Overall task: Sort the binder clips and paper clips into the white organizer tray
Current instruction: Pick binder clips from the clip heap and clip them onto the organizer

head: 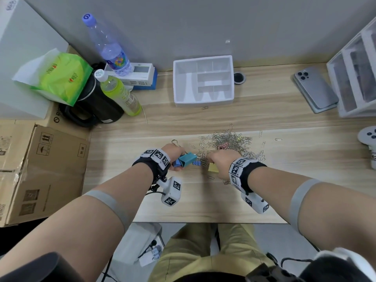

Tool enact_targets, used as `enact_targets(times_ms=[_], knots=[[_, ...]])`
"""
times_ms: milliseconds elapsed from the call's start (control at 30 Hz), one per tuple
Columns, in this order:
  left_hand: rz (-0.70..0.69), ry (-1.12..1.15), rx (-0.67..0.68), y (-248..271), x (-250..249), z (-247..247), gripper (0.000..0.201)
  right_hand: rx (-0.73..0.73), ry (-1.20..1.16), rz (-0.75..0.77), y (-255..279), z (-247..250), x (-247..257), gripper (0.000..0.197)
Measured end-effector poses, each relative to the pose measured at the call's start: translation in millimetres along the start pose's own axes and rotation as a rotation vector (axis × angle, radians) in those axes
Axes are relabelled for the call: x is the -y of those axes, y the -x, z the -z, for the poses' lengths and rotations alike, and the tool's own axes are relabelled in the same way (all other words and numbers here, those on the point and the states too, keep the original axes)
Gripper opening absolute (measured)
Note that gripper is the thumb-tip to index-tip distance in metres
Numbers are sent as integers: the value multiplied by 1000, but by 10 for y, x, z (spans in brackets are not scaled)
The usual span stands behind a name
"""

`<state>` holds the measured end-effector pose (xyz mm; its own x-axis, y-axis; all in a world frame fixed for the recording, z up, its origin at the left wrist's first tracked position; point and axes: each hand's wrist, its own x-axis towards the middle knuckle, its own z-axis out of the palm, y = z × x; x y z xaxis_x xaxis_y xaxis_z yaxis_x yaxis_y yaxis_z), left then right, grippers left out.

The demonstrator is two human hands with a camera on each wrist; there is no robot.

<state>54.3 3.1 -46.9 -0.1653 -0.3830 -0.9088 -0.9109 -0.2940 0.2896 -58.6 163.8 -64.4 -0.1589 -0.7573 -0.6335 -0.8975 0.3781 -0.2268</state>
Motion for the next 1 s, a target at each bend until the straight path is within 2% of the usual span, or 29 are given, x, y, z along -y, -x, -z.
enact_targets(times_ms=[100,300,500,667,833,900,1000], knots=[[-13,-18,5,10,-25,-8,32,-2,-108,-16,26,52,-52,40],[-48,-53,5,104,-178,0,29,-31,-537,-29,106,205,-230,23],[-80,-103,-7,192,-368,5,34,54,-831,-55,197,417,-419,19],[-104,-140,4,224,-482,-23,30,161,-1234,-150,303,509,-638,13],[-100,-151,21,189,-502,-93,22,288,-1598,-253,430,439,-779,27],[-95,-138,23,157,-488,-118,22,315,-1658,-242,455,402,-810,30],[-90,-114,42,101,-468,-143,22,326,-1683,-251,473,386,-826,13]])
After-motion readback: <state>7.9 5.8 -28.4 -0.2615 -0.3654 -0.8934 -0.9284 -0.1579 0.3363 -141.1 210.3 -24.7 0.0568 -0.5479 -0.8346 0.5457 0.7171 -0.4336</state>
